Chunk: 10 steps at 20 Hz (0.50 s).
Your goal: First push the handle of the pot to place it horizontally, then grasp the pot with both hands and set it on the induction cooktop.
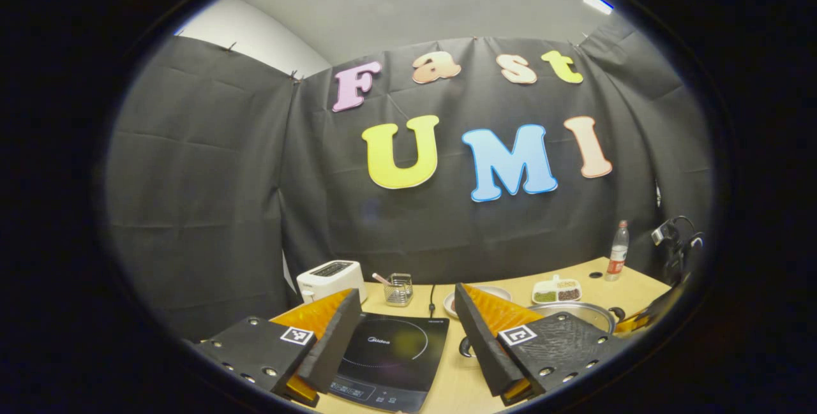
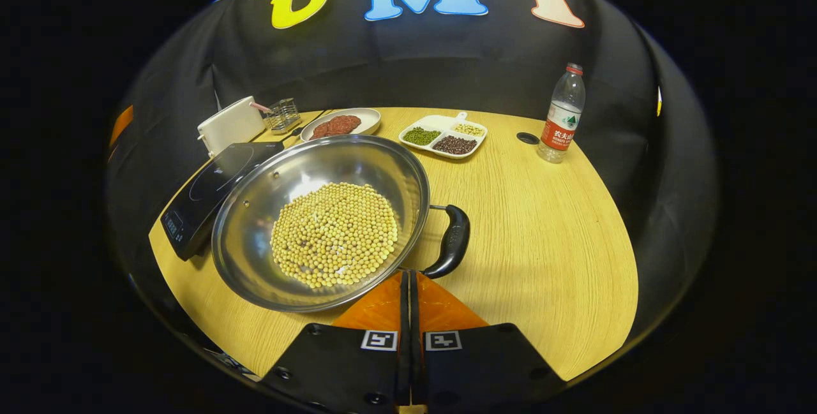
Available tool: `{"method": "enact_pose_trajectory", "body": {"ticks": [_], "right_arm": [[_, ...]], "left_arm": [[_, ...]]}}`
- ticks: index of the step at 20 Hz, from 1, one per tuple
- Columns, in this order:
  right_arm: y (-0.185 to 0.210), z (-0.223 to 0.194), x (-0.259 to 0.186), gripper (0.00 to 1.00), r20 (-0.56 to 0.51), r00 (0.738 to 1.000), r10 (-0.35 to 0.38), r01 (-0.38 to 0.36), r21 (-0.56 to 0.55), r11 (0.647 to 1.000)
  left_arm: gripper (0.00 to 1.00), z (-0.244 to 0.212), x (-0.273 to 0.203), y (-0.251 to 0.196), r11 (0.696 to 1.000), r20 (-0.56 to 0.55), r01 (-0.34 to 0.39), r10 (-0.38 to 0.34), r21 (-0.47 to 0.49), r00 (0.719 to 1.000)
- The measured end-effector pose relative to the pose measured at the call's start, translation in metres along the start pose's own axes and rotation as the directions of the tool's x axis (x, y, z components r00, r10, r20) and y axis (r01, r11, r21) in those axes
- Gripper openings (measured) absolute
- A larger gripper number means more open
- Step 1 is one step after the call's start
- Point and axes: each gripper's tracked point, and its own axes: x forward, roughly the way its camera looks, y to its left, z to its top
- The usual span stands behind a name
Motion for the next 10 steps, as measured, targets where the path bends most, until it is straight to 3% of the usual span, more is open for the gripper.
{"method": "enact_pose_trajectory", "body": {"ticks": [10], "right_arm": [[-0.016, 0.015, 0.005, 0.0, 0.036, 0.999, -0.024, 0.023, 0.02, 1.0]], "left_arm": [[0.89, -0.014, 0.009, -0.014, 1.0, -0.032, 0.015, -0.015, 0.007, 0.999]]}}
